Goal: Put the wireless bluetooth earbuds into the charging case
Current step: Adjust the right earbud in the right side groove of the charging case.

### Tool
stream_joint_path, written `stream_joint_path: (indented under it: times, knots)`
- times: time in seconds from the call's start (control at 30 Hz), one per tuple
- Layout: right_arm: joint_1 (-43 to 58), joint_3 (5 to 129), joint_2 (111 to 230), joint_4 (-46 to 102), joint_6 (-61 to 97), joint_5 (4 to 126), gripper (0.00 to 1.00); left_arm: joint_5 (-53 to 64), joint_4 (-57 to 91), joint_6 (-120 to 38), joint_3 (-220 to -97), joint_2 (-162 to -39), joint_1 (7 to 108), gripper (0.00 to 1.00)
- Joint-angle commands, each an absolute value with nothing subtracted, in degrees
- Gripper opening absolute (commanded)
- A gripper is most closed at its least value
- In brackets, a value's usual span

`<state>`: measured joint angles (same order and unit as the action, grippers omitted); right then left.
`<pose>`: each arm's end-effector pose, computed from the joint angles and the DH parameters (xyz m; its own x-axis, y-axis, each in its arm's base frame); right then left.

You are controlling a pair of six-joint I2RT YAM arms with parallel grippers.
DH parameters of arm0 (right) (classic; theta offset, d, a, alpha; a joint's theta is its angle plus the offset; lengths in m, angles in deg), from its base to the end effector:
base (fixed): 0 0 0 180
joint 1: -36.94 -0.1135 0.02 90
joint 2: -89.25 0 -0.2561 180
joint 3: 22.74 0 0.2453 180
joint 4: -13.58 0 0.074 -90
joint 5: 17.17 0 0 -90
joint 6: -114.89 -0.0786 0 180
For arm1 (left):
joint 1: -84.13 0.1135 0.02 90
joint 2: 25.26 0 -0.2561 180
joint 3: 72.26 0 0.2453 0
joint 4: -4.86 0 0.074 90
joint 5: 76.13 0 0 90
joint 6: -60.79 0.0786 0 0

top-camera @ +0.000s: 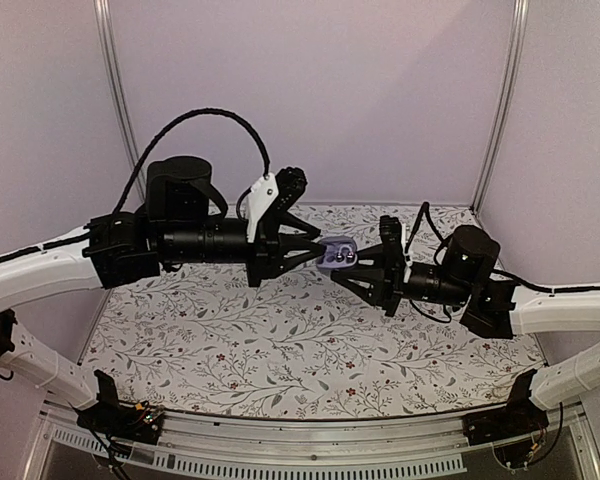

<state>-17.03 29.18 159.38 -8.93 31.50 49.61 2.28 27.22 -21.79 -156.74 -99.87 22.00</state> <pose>0.1583 0.2704 0.2887 0.1560 0.0346 -0.9872 -0.9629 0.2281 -0.1442 0.1455 -0.3089 0.3698 0.0234 0.2263 -0.9738 0.9627 0.2575 0.0830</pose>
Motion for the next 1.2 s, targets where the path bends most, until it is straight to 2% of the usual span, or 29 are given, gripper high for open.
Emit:
stream_joint_path:
  times: [0.0,0.37,0.63,0.93,1.17]
  knots:
    - [-17.04,30.47,160.63,-8.34,29.14,46.64,0.00,1.18,30.34,-20.38,-157.94,-101.88,22.66,0.28]
    - [-17.07,31.49,162.51,-6.96,27.40,45.45,0.00,2.33,30.68,-20.08,-158.75,-104.35,22.65,0.25]
    - [-17.07,31.43,163.18,-6.61,26.56,45.72,0.00,3.76,29.41,-18.75,-156.88,-101.73,22.19,0.42]
    - [-17.06,31.85,163.69,-5.42,28.01,40.39,0.00,1.58,32.58,-18.17,-158.30,-101.69,23.10,0.69]
    - [-17.08,33.10,164.20,-3.62,28.99,38.07,0.00,-0.79,34.34,-18.70,-160.38,-103.71,23.35,0.78]
